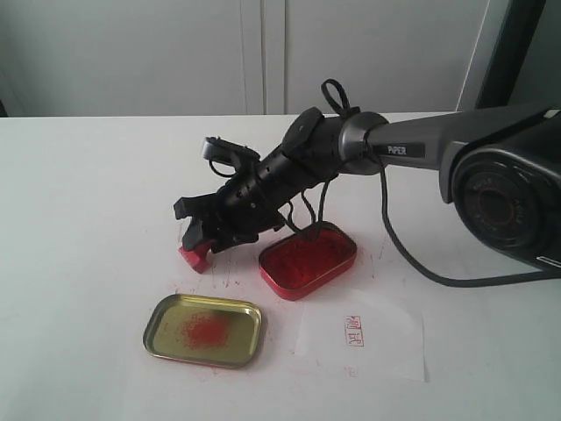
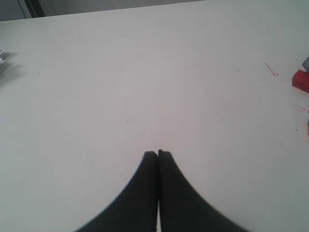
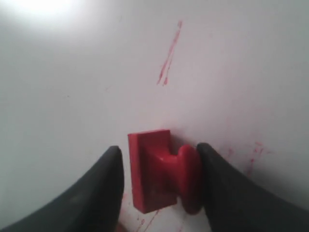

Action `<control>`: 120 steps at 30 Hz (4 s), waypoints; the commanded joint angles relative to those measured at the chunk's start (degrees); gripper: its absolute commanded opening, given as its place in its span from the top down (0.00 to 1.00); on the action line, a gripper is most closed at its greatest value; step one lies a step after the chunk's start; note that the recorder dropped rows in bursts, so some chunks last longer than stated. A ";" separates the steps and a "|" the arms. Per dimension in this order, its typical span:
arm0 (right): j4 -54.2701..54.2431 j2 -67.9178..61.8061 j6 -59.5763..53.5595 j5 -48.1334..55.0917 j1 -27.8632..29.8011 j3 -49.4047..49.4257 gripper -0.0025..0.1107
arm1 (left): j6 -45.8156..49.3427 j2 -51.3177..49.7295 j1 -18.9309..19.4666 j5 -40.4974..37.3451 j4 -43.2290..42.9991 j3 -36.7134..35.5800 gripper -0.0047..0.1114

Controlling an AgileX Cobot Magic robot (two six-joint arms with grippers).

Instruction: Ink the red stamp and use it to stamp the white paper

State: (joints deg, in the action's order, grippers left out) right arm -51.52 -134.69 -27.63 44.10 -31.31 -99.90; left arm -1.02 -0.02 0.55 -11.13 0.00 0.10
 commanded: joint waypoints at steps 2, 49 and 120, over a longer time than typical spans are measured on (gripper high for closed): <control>5.28 1.86 6.76 -2.19 2.67 0.04 0.49 | -0.22 0.02 -0.15 0.05 0.33 -0.10 0.96; 38.47 34.16 31.50 0.53 3.37 28.45 0.98 | -0.22 0.02 -0.15 0.05 0.33 -0.10 0.96; 47.65 89.00 31.90 3.80 26.30 66.80 0.98 | -0.22 0.02 -0.15 0.05 0.33 -0.10 0.96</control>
State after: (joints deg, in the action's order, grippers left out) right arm -4.20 -49.77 4.77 49.60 -5.28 -35.04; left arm -1.02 -0.02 0.55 -11.13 0.00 0.10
